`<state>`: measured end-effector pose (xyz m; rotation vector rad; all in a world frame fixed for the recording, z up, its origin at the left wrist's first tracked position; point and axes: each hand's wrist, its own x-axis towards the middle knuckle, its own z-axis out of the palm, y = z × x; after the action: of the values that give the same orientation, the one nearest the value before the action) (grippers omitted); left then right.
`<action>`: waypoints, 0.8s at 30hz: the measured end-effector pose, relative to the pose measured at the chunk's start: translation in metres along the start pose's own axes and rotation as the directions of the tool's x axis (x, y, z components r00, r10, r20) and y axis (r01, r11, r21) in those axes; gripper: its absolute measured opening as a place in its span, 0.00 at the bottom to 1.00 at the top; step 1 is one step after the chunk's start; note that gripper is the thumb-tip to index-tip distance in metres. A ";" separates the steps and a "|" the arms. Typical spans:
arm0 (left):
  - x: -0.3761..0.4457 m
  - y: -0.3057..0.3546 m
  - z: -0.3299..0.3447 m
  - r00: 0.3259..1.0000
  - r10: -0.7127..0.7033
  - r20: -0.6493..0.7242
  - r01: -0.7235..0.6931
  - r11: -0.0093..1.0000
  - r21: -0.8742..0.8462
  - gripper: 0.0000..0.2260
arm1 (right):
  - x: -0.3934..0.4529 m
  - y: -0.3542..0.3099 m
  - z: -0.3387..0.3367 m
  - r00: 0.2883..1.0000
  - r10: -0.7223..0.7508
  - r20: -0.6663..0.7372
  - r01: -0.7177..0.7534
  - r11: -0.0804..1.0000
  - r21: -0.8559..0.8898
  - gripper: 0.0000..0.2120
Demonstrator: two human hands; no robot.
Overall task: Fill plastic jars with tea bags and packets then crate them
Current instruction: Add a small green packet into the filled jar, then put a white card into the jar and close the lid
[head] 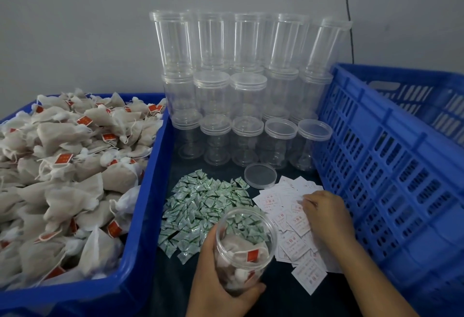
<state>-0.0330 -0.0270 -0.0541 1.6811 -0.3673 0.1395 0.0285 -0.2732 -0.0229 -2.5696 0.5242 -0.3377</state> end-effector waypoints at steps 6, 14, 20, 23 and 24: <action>0.002 0.004 0.005 1.000 -0.020 0.009 0.020 0.997 -0.070 0.48 | -0.030 -0.048 -0.051 0.933 -0.270 -0.239 0.350 0.838 0.419 0.12; 0.006 -0.003 0.014 1.000 -0.026 -0.004 0.027 0.999 0.020 0.49 | -0.081 -0.102 -0.081 0.597 -0.799 0.072 0.791 0.601 0.115 0.09; 0.005 0.007 0.015 0.999 -0.052 0.017 0.051 0.999 0.014 0.47 | -0.081 -0.108 -0.077 0.578 -0.791 0.200 0.801 0.597 0.046 0.05; 0.005 0.013 0.016 0.998 -0.055 0.037 0.058 0.995 -0.084 0.46 | -0.080 -0.111 -0.081 0.585 -0.776 0.236 0.797 0.604 0.014 0.08; 0.006 0.014 0.016 0.998 -0.045 0.032 0.048 0.995 -0.088 0.46 | -0.080 -0.112 -0.082 0.587 -0.759 0.282 0.788 0.615 0.014 0.07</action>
<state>-0.0340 -0.0452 -0.0420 1.6041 -0.3520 0.0625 -0.0359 -0.1835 0.0926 -2.7527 -0.7644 -0.2393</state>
